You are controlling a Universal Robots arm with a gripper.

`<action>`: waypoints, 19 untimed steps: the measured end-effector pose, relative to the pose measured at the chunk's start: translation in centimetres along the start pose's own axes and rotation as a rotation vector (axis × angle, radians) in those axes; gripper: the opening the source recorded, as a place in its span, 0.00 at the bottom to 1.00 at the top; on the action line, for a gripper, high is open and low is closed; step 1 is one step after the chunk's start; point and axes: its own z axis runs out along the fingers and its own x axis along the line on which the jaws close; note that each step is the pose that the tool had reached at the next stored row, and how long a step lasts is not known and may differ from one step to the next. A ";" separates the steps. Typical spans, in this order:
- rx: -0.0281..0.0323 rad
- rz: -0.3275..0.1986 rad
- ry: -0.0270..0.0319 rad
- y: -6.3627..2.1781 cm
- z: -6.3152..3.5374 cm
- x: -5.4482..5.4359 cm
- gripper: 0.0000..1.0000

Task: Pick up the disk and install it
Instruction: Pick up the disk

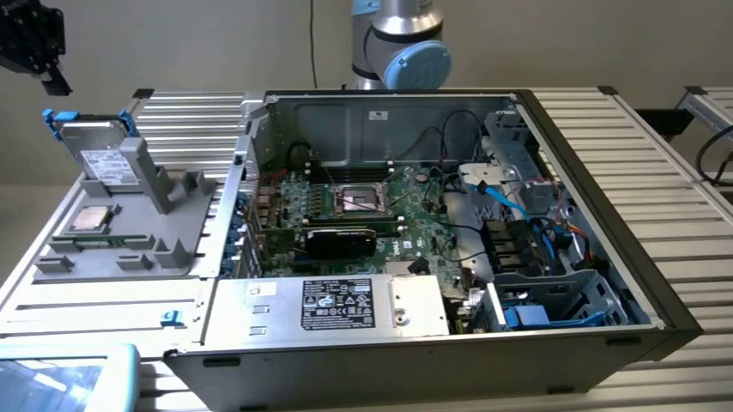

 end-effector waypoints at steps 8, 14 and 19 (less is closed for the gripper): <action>-0.0001 0.000 0.0001 0.00 -0.01 0.0 0.12; -0.0003 0.000 0.0001 0.04 0.05 0.0 0.36; -0.0001 0.000 0.0001 0.10 0.32 0.0 0.60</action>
